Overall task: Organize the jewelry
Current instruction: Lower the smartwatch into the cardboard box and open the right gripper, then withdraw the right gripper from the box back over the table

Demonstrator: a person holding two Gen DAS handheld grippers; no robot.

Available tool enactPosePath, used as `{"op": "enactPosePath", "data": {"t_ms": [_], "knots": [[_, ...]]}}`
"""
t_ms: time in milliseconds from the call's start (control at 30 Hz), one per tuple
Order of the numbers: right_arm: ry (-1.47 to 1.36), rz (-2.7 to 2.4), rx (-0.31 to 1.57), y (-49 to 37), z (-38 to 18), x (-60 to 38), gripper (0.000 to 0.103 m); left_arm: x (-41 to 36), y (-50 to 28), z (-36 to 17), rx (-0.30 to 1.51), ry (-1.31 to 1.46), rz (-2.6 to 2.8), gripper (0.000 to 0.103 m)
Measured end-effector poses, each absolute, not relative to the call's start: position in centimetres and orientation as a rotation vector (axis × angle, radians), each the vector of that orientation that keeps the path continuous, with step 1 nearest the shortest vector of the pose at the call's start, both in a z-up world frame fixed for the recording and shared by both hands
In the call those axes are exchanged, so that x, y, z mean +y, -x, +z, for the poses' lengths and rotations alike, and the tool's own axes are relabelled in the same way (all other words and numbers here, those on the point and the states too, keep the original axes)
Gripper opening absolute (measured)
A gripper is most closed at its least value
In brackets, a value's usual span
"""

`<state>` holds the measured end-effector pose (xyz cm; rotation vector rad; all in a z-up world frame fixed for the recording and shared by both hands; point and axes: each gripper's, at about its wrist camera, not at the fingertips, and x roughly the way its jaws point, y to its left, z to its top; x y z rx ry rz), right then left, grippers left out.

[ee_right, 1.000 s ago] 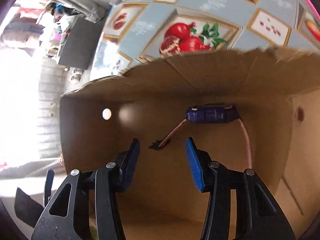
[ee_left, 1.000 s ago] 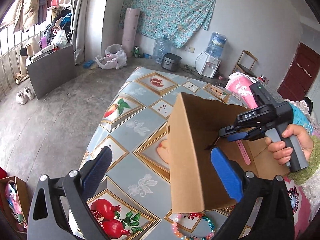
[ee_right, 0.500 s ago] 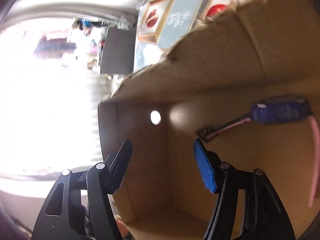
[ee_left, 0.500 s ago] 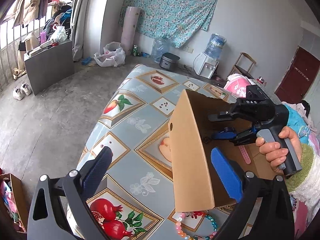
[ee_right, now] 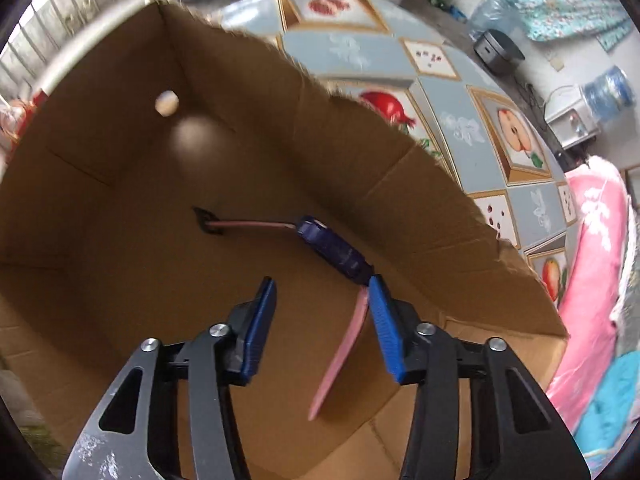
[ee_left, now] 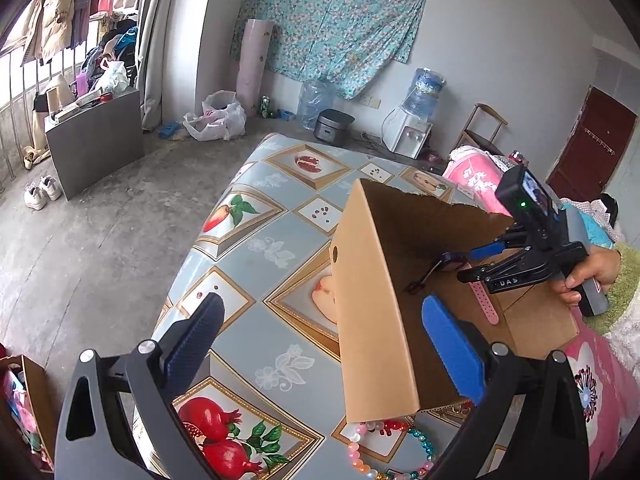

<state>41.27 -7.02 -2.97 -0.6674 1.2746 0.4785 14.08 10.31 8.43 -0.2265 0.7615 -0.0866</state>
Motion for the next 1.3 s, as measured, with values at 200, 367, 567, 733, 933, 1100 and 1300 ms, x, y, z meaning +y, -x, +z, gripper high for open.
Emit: {"op": "enactPosePath", "data": {"t_ms": [200,367,567,733,933,1100,1300], "knots": [[0.731,0.494,1.274,-43.0,-4.4,-7.4,0.02,10.1,-14.0,8.4,0.765,0.204,-0.075,0.097],[0.892,0.574,1.185,-40.4,-4.1,-6.5,0.015,10.3,-14.2,8.2,0.771,0.201,-0.057,0.097],[1.238,0.659,0.994,-34.6,-5.5,-5.1,0.015,10.4,-14.4,7.9,0.782,0.209,-0.055,0.097],[1.159,0.799,1.083,-33.6,-5.2,-4.9,0.022,10.4,-14.4,7.9,0.782,0.21,-0.055,0.097],[0.751,0.943,1.284,-35.8,-3.3,-5.9,0.028,10.5,-14.4,7.7,0.781,0.213,-0.052,0.097],[0.563,0.956,1.422,-38.2,-4.3,-6.8,0.029,10.6,-14.4,7.6,0.781,0.219,-0.053,0.097],[0.477,0.885,1.556,-39.4,-7.2,-7.6,0.027,10.5,-14.2,7.7,0.78,0.222,-0.056,0.097]]}}
